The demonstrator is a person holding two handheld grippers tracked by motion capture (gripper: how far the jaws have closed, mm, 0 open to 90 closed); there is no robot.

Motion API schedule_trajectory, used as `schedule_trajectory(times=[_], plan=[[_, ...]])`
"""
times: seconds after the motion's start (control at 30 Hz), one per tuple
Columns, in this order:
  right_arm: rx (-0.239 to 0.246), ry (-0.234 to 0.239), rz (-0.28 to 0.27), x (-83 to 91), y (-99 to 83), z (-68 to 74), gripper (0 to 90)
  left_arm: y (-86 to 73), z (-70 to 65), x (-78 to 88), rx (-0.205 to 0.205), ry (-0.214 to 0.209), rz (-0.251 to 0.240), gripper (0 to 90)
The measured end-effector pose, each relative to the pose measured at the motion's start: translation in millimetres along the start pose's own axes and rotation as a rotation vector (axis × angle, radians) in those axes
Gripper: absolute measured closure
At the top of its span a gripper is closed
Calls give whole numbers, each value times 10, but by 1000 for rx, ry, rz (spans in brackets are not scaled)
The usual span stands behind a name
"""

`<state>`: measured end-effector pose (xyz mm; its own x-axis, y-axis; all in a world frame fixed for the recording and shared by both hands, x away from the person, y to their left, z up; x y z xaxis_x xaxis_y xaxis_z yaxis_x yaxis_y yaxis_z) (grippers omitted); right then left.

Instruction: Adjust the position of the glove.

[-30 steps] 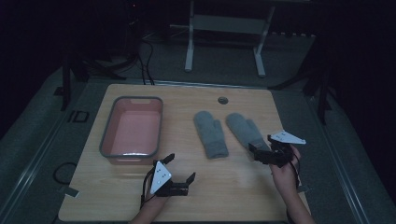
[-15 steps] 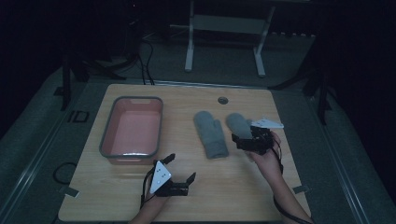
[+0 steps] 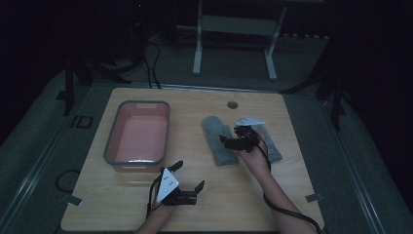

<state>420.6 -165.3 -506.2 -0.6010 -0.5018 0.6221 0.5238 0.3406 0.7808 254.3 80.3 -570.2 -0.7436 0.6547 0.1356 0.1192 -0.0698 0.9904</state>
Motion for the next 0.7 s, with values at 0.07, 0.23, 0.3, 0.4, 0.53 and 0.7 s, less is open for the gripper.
schedule_trajectory(times=[0.07, 0.23, 0.3, 0.4, 0.53, 0.7], plan=[[4, 1, 8, -86, 27, 31, 316, 0, 2, 0, 2, 1, 1, 6], [1, -9, 46, -291, 68, 81, 372, 0, -2, 0, -1, -1, -1, 6], [-2, -14, 63, -366, 60, 83, 378, 0, 0, 0, 0, -1, 0, 6], [-18, -26, 86, -469, 8, 68, 380, -1, 1, 1, 1, -2, -1, 6], [-17, -57, 131, -600, -124, 97, 413, -1, 2, 0, 3, -2, -2, 6], [18, -91, 124, -621, -151, 145, 583, -1, 1, 1, 2, -1, -1, 6]])
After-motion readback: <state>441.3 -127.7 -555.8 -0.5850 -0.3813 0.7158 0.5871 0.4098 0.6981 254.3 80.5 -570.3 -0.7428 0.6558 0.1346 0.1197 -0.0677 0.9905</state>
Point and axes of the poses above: each handheld gripper's, and its own axes: x roughly backward along the jaws, y roughly out of its top, z roughly to its left, the point moved 1 cm from there along -x, roughly forward along the jaws, and after that the axes turned 1 degree about z, right-handed, at the moved point
